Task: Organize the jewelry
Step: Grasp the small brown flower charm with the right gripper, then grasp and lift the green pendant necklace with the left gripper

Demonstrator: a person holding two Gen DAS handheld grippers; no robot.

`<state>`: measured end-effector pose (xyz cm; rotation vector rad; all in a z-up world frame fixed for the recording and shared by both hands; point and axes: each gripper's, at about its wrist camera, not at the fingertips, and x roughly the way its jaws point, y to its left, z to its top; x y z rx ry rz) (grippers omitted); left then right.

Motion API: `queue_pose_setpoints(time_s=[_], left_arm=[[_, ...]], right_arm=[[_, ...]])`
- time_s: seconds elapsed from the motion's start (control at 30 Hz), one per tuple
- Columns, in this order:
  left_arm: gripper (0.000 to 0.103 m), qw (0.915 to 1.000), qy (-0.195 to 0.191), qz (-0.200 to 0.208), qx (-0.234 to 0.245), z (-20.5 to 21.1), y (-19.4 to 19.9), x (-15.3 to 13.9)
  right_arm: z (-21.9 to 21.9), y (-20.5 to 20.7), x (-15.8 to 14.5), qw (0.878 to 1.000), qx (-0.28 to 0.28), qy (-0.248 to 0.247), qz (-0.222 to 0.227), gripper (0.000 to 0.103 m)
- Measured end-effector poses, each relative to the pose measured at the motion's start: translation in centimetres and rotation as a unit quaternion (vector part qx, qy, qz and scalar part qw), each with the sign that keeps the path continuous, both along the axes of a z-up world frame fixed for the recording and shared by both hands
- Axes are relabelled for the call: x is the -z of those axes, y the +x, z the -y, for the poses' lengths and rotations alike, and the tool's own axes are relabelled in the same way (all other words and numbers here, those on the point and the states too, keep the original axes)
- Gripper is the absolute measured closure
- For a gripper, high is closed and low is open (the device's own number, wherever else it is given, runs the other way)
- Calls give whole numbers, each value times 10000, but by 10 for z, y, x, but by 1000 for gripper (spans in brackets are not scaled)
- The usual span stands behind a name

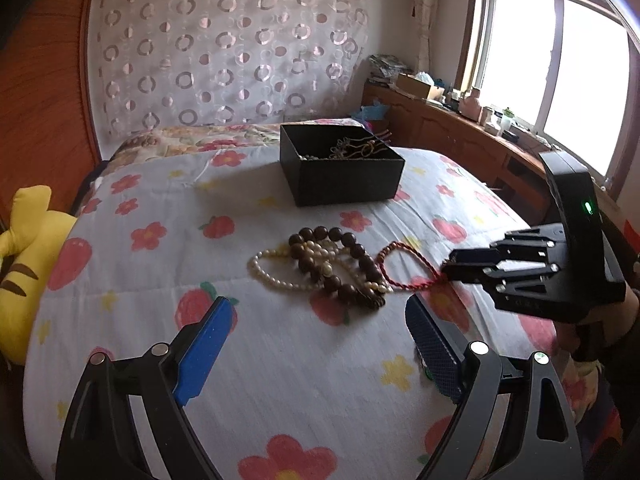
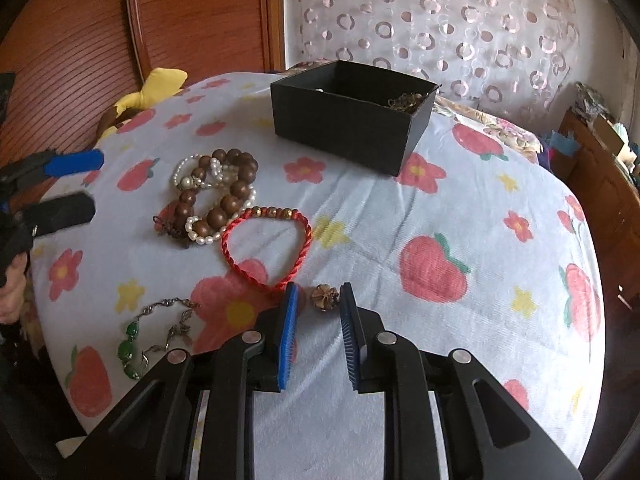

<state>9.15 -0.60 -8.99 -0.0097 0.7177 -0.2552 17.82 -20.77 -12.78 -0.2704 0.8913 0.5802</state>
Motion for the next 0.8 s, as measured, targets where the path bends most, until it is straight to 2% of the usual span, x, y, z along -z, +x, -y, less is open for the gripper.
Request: queue_pose_setpoints(time_s=[0.03,0.07,0.27,0.4,0.67,0.8], left_arm=[[18,10000,20,-4,10,1,-1,1],[18,10000,31,-10,20,2,-2,2],[18,9998,-28,-96,144,11,-7,6],[18,9992,51,-189,362,27,-10,11],[19,9956,158,-427,823,59,-14,24],[33,9935,228,-557,964,69,-17,30]], right_arm=[[0,1,0,10000,11,-3,2,80],[-1,2,0,10000,12,-16,16,86],[8,-10,-4,9999,46,92,116,86],[31,-23,-8,9992,225,294,173,86],[53,-22,-1,9986,391,343,131,86],[53,-22,1,9983,389,410,148,86]])
